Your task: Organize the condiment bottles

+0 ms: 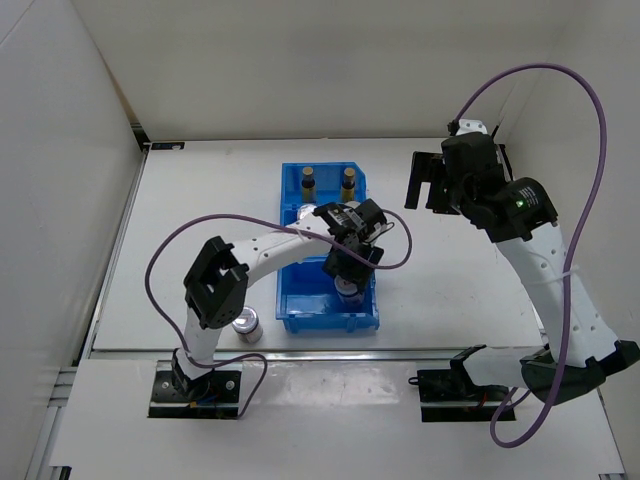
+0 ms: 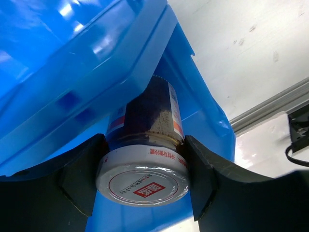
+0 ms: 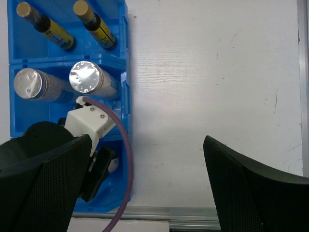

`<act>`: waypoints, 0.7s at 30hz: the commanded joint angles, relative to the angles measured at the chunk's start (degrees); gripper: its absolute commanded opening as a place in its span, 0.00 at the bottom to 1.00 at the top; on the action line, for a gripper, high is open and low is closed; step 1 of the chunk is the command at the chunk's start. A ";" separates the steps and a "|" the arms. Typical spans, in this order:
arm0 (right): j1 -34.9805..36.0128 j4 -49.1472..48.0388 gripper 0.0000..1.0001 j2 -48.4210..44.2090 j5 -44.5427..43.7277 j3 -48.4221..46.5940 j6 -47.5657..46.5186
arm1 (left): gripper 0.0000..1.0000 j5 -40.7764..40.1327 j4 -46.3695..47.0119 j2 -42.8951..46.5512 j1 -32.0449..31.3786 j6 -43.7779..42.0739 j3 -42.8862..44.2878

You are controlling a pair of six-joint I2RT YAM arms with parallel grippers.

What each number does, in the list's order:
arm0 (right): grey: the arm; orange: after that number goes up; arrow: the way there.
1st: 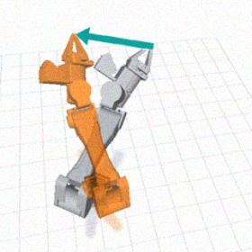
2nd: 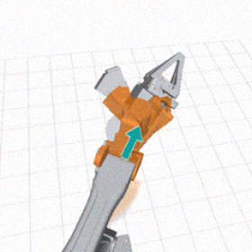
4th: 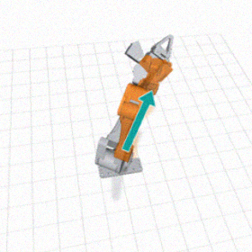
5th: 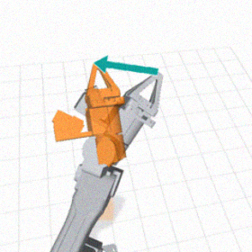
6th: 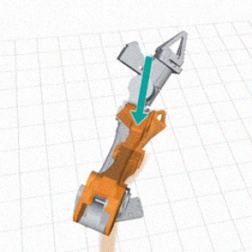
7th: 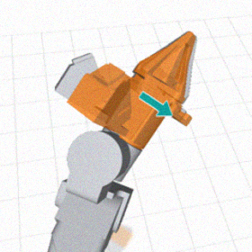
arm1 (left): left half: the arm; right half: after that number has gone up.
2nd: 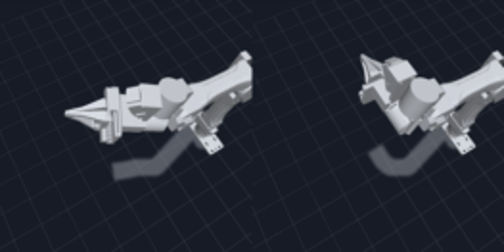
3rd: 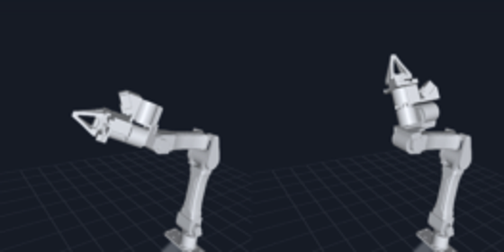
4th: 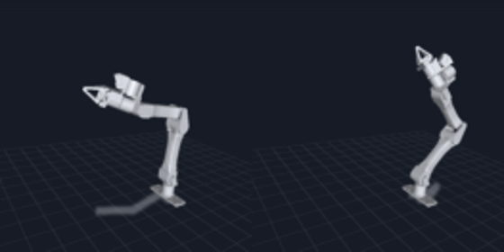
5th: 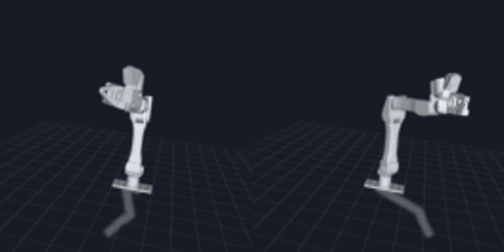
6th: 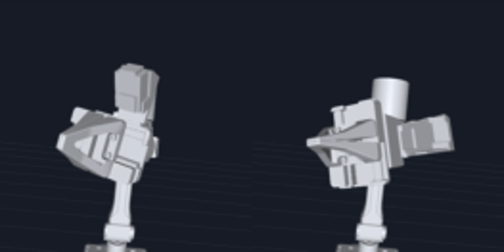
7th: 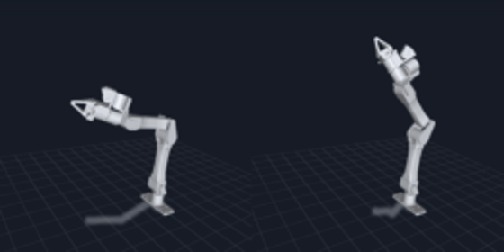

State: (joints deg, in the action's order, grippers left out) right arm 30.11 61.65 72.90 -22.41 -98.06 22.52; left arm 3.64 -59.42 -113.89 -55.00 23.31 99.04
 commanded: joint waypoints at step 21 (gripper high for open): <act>0.13 -0.21 0.99 -0.22 -3.86 -2.66 0.06 | 0.99 -25.07 -3.25 29.13 4.19 1.70 1.81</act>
State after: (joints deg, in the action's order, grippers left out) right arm 30.11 61.69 72.90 -24.16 -98.48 22.48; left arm -11.27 -60.71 -97.08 -54.19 21.78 104.51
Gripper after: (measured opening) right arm 0.994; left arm 0.981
